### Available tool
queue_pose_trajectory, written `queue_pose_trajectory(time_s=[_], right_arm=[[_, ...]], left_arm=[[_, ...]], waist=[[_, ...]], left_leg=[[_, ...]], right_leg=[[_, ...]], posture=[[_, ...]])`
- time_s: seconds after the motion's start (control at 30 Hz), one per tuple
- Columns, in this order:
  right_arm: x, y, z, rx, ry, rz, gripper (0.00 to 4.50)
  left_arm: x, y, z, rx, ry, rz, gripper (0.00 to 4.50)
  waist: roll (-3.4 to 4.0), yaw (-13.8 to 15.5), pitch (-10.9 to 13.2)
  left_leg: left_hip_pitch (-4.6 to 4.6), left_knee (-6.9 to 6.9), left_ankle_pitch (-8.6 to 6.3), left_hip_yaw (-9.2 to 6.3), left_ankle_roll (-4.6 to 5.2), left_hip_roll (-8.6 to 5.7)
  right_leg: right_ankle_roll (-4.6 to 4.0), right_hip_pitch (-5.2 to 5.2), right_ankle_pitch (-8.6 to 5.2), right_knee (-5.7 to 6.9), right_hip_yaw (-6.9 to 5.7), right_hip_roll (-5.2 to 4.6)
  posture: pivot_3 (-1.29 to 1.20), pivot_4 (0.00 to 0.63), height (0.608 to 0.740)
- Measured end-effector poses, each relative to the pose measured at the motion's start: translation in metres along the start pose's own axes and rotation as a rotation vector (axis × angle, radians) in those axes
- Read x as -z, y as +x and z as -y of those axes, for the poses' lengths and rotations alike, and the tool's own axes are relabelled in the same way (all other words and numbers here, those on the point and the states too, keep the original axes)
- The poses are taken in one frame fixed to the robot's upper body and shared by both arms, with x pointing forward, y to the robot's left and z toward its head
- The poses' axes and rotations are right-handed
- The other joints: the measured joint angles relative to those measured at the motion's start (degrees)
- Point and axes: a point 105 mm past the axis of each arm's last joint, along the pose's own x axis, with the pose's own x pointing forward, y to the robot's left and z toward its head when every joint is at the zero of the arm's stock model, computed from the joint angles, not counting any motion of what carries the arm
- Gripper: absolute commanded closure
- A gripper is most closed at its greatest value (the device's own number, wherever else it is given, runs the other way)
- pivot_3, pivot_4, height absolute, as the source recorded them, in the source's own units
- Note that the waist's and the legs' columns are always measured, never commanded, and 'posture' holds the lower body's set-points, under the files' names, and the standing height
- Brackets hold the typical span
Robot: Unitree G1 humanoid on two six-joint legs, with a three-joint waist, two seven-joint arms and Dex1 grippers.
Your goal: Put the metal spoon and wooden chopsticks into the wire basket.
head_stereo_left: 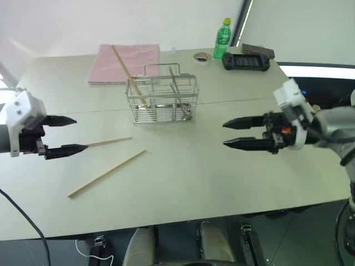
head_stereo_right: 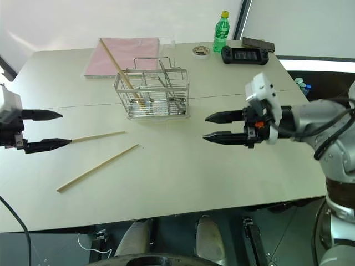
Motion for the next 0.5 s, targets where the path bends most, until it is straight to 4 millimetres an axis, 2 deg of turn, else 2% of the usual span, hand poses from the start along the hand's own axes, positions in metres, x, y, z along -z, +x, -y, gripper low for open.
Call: queue_pose_trajectory(time_s=[0.13,0.27,0.37,0.5], right_arm=[[0.015,0.002,-0.003,0.055,0.019,-0.024,1.98],[0.015,0.003,-0.002,0.124,0.021,0.003,1.98],[0.017,0.001,0.001,0.175,0.037,0.003,1.98],[0.019,0.001,-0.001,0.207,0.053,0.01,1.98]], left_arm=[[-0.004,0.025,0.006,0.084,-0.02,0.029,0.0],[-0.013,0.065,0.022,0.114,-0.101,0.063,0.0],[-0.014,0.087,0.036,0.106,-0.131,0.023,0.0],[-0.007,0.107,0.04,0.056,-0.122,-0.096,0.0]], waist=[[-0.04,1.37,-0.01],[-0.13,1.46,-0.06],[-0.2,1.22,-0.07],[-0.2,1.33,-0.07]], left_leg=[[-0.06,0.05,0.0,0.03,0.0,-0.01],[-0.01,0.15,0.01,0.01,0.02,0.0],[0.05,0.17,0.01,0.01,0.02,0.0],[0.06,0.16,0.01,-0.02,0.03,0.0]], right_leg=[[0.03,-0.01,0.02,0.0,0.0,-0.01],[0.07,0.1,0.03,0.1,-0.01,0.0],[0.15,0.15,0.07,0.09,-0.01,0.0],[0.19,0.15,0.08,0.11,-0.01,0.03]], posture=[[0.0,0.15,0.721],[0.0,0.15,0.721],[0.0,0.15,0.721],[0.0,0.15,0.721]])
